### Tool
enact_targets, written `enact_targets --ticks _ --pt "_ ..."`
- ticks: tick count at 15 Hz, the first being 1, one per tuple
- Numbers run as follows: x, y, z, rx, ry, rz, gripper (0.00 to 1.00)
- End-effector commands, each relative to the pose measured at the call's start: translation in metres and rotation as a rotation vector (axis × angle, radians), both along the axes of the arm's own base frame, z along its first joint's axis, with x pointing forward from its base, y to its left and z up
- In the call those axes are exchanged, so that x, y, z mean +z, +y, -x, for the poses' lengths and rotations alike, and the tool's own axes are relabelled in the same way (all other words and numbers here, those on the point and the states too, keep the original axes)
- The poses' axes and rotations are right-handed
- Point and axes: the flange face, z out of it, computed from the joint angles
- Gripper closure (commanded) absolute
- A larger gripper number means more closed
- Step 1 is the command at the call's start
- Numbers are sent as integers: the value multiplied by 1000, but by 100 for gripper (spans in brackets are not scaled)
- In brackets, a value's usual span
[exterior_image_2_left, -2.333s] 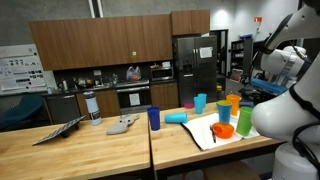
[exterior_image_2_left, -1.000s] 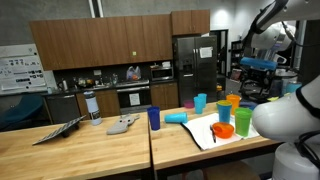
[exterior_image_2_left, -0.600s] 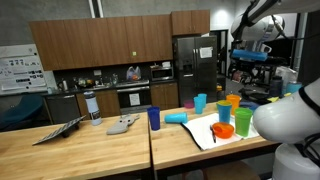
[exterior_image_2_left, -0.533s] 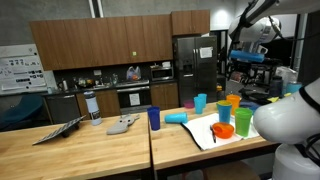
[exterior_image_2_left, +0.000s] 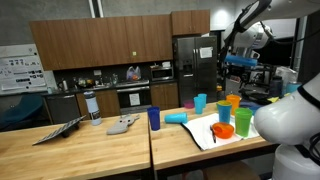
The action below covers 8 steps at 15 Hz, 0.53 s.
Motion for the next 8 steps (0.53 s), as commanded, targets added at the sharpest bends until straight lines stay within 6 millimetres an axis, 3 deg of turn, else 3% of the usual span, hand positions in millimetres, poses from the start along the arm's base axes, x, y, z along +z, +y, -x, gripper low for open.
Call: enact_targets --ticks 1,5,8 --pt "2 1 -3 -5 -3 18 0" --pt "0 -4 -10 -35 -1 46 0" --pt "-1 -27 -16 -20 -4 92 0"
